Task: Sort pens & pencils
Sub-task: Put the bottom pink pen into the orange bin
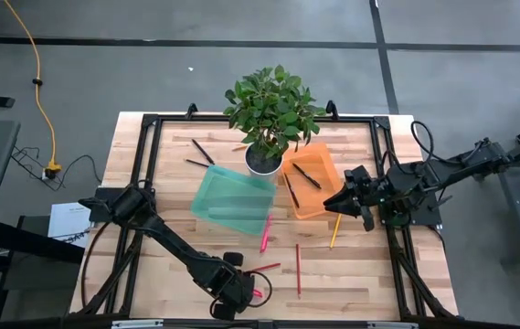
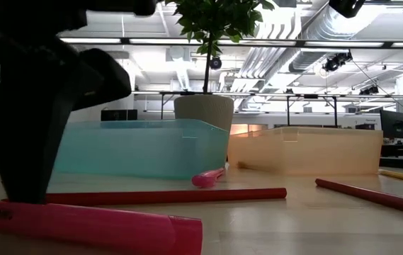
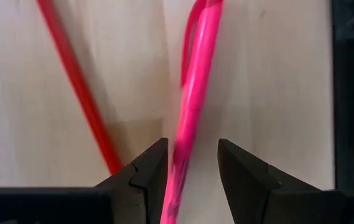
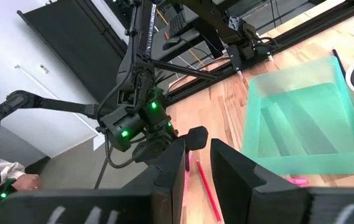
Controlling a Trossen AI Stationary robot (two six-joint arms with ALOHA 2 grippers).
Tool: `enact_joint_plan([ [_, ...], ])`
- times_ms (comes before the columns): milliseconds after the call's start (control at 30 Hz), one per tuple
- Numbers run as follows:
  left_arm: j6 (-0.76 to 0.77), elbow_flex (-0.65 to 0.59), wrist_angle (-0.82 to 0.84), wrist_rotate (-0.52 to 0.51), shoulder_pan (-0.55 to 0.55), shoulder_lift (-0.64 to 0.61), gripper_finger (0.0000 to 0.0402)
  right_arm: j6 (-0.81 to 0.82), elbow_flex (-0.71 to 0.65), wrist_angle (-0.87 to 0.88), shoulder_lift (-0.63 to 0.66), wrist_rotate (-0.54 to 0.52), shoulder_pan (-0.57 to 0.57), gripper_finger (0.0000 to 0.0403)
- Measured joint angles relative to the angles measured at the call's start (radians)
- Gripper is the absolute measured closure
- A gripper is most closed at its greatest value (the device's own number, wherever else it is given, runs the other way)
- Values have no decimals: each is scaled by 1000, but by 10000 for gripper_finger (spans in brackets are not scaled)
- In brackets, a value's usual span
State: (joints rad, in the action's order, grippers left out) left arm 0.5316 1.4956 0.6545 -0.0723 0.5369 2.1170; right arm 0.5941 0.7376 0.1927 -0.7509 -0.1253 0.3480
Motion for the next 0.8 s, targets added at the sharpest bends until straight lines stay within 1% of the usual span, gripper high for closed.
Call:
enact_joint_plan([
  [167,1,1,8,-21,0,0,275,0,0,-1,0,1,0,334],
  [800,6,1,43,-28,-1,8,275,-15,0,-1,0,2,0,334],
])
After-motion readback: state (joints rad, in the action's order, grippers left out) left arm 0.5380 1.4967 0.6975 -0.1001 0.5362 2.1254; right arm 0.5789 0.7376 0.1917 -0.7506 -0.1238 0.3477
